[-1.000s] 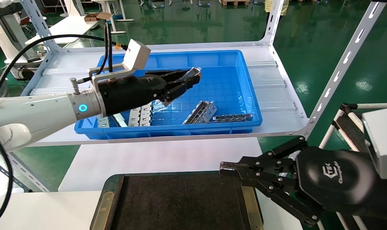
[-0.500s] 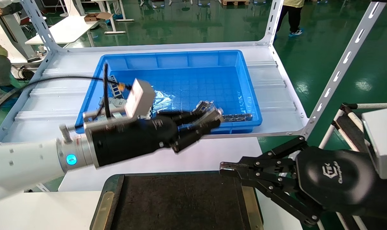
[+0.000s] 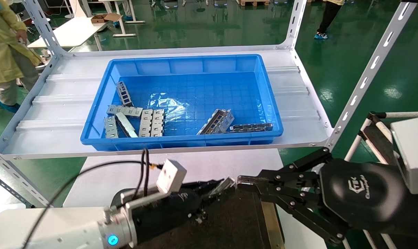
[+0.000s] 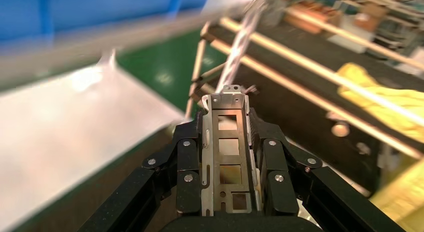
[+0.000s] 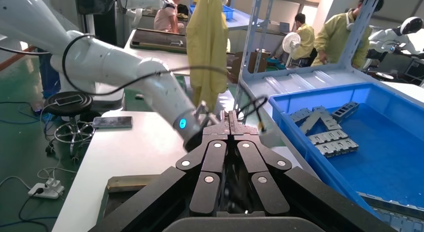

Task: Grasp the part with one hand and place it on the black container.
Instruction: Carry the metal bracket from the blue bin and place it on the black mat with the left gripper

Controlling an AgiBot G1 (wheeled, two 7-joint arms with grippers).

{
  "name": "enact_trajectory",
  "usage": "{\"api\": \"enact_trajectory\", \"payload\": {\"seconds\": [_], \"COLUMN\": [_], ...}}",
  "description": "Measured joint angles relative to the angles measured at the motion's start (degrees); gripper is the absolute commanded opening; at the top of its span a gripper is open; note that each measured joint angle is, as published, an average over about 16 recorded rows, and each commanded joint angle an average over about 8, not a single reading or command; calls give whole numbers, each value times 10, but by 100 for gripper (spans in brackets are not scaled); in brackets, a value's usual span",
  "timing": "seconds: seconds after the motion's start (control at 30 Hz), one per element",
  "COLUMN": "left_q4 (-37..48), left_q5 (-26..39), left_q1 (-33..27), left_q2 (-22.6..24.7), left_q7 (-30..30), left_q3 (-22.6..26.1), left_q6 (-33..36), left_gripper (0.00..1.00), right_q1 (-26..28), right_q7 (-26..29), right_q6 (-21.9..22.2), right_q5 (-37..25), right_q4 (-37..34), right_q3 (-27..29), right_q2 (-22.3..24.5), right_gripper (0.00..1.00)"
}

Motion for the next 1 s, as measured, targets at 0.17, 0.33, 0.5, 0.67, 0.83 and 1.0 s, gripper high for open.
{"api": "enact_trajectory", "payload": {"seconds": [0.17,0.33,0.5,0.67,0.83,1.0], "left_q4": [27,68,121,181,236,277], "left_q5": [38,70,95,110,114,104], "left_q1": [28,35,30,18,4,-9], "left_q2": [30,66,109,155,193,217], "left_q7": [-25,-58,-89,-113,-133,-152], "left_q3": [25,50,72,90,110,137], "left_q6": [-76,-140,-197,-246,-287,-326], "left_gripper": [0,0,0,0,0,0], "right_q1": [0,0,0,0,0,0], "right_q7": [0,0,0,0,0,-1], "right_q6": [0,0,0,0,0,0], "right_q5": [0,0,0,0,1,1], "right_q4": [0,0,0,0,0,0], "right_q3": [0,0,-1,-1,-1,-1], "right_q2": [0,0,0,0,0,0], "right_gripper": [0,0,0,0,0,0]}}
